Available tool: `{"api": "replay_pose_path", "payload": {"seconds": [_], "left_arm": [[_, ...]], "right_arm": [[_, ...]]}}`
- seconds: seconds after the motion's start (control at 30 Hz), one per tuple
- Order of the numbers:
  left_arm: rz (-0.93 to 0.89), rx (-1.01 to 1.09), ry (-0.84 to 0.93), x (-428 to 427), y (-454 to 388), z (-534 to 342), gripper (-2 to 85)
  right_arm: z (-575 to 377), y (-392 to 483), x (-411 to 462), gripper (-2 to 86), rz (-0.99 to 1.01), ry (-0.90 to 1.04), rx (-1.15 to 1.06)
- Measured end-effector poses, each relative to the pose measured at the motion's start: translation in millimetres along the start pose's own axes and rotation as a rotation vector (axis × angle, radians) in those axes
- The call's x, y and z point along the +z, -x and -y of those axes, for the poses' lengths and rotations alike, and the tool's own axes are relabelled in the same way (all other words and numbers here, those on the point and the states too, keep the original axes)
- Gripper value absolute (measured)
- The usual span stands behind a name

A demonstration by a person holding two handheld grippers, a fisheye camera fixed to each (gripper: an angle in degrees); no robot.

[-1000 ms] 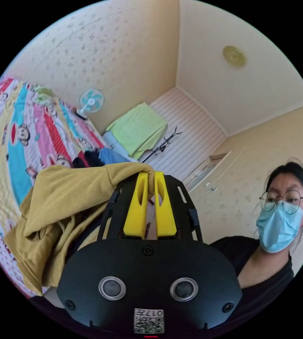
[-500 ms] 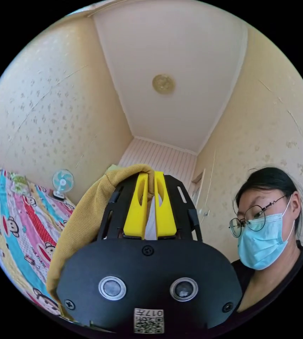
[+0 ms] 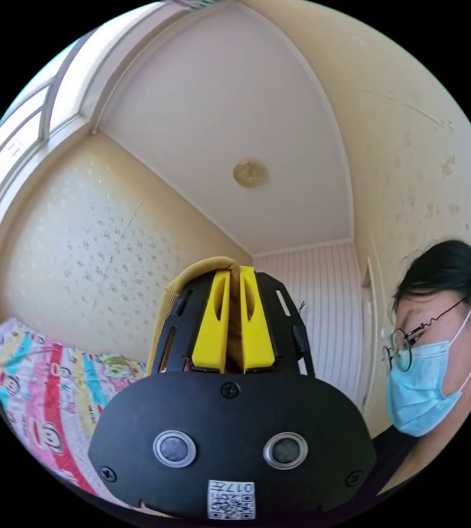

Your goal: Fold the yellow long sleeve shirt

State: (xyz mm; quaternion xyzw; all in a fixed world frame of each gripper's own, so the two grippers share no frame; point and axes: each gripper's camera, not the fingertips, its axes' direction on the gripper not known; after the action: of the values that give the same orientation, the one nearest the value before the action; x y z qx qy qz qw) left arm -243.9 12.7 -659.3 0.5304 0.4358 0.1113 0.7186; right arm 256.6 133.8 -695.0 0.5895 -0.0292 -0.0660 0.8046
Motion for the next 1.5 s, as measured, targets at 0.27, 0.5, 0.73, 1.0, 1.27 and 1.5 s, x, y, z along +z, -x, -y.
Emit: {"api": "replay_pose_path", "payload": {"seconds": [0.27,0.5,0.73,1.0,1.27,1.5], "left_arm": [[0.254,0.026,0.368,89,142,-20,2.2],[0.446,-0.192,1.013,241,392,-171,7.1],[0.606,-0.411,1.367,158,455,-406,14.3],[0.727,-0.432,1.209,80,382,-477,12.3],[0.845,-0.319,1.336,54,443,-381,6.2],[0.748,-0.706,1.019,10,397,-406,16.0]], "right_arm": [[31,-10,201,6.0,0.168,0.262,-0.057],[-176,12,526,10.8,0.114,1.094,-0.044],[-399,-2,500,12.6,0.294,1.298,0.045],[-489,-10,403,14.2,0.448,1.25,0.204],[-495,-11,381,14.5,0.425,1.234,0.123],[-523,-24,372,14.5,0.408,1.227,0.197]]}}
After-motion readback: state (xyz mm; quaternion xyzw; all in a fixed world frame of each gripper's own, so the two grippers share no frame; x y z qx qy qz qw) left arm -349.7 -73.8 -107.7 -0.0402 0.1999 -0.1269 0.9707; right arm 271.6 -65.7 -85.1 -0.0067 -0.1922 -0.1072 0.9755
